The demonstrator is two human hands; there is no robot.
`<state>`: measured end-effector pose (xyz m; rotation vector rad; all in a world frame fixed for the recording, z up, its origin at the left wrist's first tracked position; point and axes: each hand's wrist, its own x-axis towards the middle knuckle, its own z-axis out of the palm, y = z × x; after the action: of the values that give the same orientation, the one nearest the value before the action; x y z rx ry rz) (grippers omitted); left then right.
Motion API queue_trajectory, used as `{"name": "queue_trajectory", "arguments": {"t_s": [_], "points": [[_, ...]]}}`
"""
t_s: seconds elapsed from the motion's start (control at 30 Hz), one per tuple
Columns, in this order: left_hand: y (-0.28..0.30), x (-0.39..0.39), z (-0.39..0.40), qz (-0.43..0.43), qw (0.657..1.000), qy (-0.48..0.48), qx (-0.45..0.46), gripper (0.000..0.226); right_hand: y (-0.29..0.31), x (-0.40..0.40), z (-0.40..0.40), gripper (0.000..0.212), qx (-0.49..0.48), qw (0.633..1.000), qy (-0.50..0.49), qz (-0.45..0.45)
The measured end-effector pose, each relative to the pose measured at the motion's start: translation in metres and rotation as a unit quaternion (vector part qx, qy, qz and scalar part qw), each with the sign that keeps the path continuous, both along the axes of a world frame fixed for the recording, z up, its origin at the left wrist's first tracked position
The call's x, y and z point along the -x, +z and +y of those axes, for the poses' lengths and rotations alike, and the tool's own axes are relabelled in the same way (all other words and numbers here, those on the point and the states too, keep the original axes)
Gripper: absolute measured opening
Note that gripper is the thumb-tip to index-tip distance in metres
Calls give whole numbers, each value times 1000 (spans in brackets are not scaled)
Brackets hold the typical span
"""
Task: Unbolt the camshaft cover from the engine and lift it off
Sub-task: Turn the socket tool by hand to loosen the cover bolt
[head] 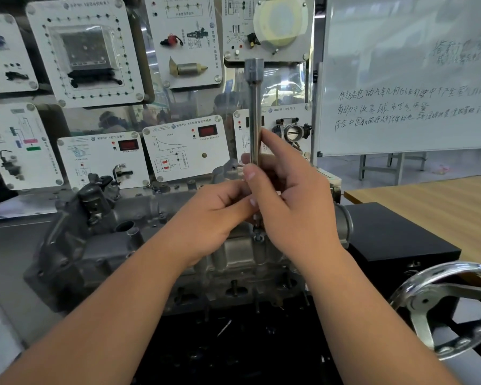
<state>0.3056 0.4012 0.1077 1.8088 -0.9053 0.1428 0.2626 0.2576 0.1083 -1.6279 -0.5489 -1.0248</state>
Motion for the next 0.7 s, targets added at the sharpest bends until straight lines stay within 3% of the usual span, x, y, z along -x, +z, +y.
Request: {"name": "queue_trajectory", "arguments": {"t_s": [0.1, 0.2, 0.43, 0.63, 0.7], "points": [[0, 1, -4, -28, 1000, 10, 10, 28, 1, -1, -1, 47, -7, 1000, -14, -10], [0, 2, -5, -23, 999, 23, 24, 46, -1, -2, -1, 44, -15, 1000, -16, -10], [0, 1, 1, 3, 1000, 14, 2, 25, -1, -2, -2, 45, 0, 1000, 1, -26], [-1, 1, -4, -22, 999, 17, 34, 42, 1, -1, -3, 40, 51, 992, -78, -86], [0, 1, -2, -15, 1000, 14, 21, 36, 0, 1, 0, 40, 43, 995, -63, -69]]}}
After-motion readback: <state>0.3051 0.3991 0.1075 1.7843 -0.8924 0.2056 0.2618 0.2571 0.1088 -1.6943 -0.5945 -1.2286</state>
